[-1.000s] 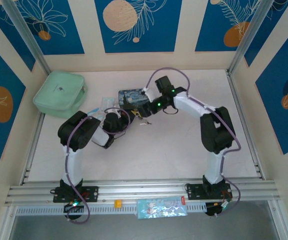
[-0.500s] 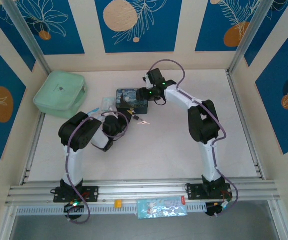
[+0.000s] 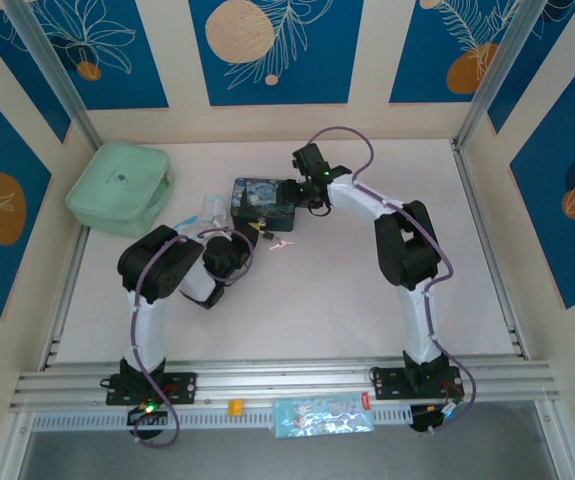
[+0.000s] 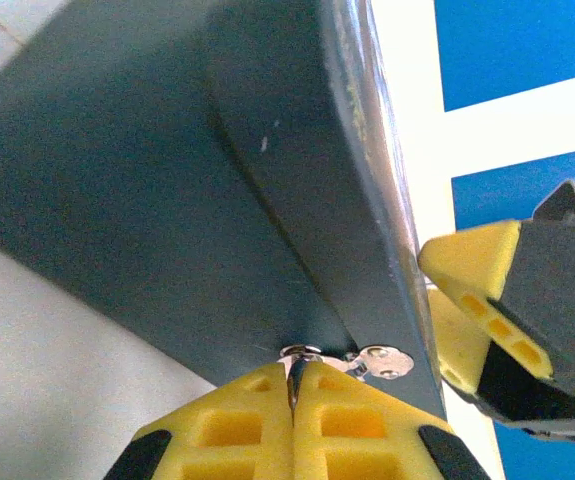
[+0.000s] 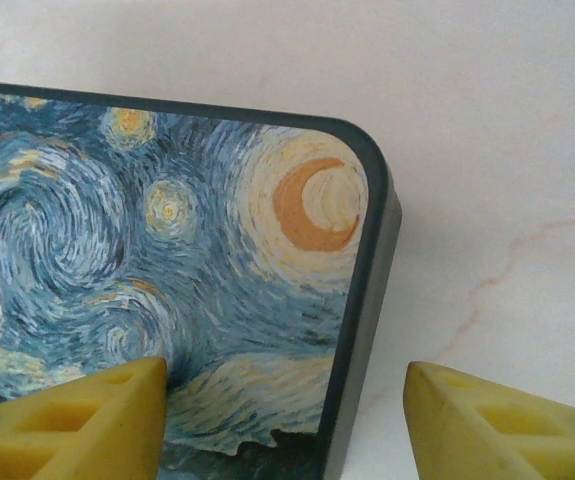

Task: Unlock a padlock with a key

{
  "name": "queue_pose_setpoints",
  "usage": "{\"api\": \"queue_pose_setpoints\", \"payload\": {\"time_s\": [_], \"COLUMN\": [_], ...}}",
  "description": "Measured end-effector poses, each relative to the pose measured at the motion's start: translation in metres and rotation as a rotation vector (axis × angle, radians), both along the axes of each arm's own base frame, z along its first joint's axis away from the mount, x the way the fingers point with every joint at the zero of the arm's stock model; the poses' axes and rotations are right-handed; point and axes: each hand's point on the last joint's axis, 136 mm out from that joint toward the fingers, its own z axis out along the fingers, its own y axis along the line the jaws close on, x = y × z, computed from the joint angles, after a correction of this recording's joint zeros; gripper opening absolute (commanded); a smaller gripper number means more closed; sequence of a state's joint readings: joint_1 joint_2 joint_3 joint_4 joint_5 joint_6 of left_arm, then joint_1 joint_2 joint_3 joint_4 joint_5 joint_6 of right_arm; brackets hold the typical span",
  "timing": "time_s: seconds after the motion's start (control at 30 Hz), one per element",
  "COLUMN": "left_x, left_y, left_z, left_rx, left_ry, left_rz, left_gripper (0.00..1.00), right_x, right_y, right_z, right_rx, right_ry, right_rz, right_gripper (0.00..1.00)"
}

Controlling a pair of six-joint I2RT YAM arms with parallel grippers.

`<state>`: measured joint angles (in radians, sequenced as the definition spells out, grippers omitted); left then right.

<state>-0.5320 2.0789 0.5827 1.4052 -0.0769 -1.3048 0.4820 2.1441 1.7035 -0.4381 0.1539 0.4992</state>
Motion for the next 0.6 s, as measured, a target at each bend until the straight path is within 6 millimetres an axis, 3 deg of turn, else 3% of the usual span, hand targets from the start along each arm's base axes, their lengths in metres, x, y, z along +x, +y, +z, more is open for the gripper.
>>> {"api": "queue_pose_setpoints", "payload": {"time_s": [0.3,0.53,0.6], "left_x": [0.000,-0.001,-0.009], "left_y": [0.011,0.008,0.010], "left_z": [-0.005,-0.002,-0.002], "left_rx": [0.012,0.004,0.007], "left_ry": [0.013,0.017,0.036], "left_rz": [0.075,0.066,0.051], "left_gripper": [0.00,0.00,0.00], "right_x": [-0.006,-0.003,-0.001], "right_y": [-0.037,-0.050,-0.054], "right_z": [-0.001,0.000,0.001], "right_rx": [-0.003,-0.002,-0.005], "right_ry": [0.016,0.010,0.004], "right_rz": [-0.092,-0.128,-0.132], "right_gripper": [0.61,0.62,0.67]}}
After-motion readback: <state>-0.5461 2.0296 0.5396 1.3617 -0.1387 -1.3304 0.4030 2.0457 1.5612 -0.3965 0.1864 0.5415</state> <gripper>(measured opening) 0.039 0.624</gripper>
